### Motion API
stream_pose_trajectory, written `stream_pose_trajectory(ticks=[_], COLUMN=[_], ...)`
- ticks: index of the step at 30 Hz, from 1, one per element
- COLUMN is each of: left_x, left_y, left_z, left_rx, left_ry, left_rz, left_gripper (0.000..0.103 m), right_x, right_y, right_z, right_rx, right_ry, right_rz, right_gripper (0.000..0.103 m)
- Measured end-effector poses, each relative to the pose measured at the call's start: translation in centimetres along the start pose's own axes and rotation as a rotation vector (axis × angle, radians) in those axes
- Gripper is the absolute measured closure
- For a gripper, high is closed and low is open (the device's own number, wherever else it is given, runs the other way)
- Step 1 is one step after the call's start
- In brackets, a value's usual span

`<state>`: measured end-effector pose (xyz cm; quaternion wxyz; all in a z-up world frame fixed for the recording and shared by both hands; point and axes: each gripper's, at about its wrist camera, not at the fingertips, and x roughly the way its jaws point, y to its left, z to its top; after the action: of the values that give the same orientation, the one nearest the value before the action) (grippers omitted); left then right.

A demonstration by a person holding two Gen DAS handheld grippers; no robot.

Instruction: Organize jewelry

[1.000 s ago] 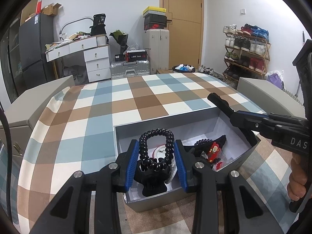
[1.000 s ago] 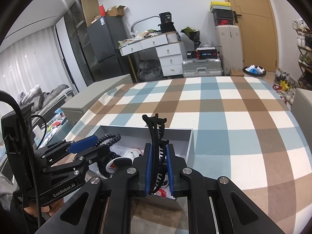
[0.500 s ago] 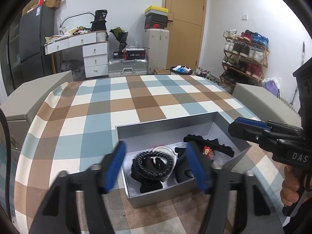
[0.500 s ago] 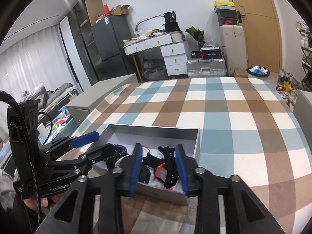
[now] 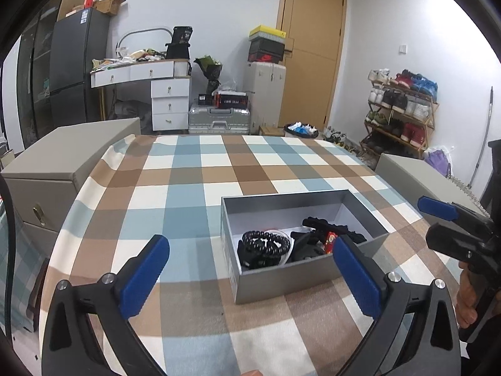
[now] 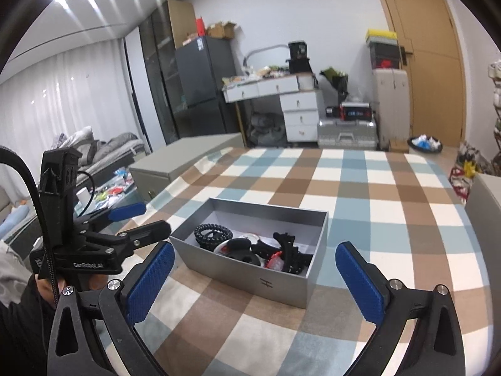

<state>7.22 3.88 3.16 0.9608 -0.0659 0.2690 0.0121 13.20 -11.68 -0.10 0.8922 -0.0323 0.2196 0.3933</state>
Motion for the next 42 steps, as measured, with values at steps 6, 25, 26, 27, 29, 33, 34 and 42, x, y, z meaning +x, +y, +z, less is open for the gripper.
stream_pose_trajectory(ticks=[6, 25, 26, 27, 29, 33, 34, 42], left_x=[0.0, 0.1, 0.1, 0.2, 0.4, 0.4, 0.3, 0.3], left_y=[-0.3, -1.1, -1.0, -1.0, -0.9, -0.8, -0.8, -0.9], left_z=[-1.4, -2.2, -2.2, -2.2, -2.1, -2.1, -2.1, -2.1], left_rx=[0.044, 0.107, 0.104, 0.101, 0.097, 0.089, 0.089, 0.099], left_ry=[-0.016, -0.043, -0.038, -0.032, -0.024, -0.023, -0.023, -0.022], left_rz=[-0.003, -0.008, -0.004, -0.001, -0.004, -0.003, -0.004, -0.004], left_gripper=[0.001, 0.001, 0.001, 0.001, 0.001, 0.001, 0.001, 0.001], right_x=[0.0, -0.4, -0.5, -0.6, -0.7, -0.7, -0.7, -0.8], right_y=[-0.5, -0.9, -0.8, -0.8, -0.9, -1.0, -1.0, -0.8], right_z=[-1.3, -2.7, -2.8, -2.8, -2.8, -2.7, -2.7, -2.8], right_rx=[0.014, 0.008, 0.007, 0.006, 0.007, 0.012, 0.011, 0.001], right_ry=[-0.057, -0.113, -0.118, -0.122, -0.126, -0.13, -0.131, -0.131], right_rz=[-0.038, -0.105, -0.109, -0.107, -0.103, -0.106, -0.104, -0.101], right_gripper=[0.0, 0.0, 0.0, 0.0, 0.0, 0.0, 0.0, 0.0])
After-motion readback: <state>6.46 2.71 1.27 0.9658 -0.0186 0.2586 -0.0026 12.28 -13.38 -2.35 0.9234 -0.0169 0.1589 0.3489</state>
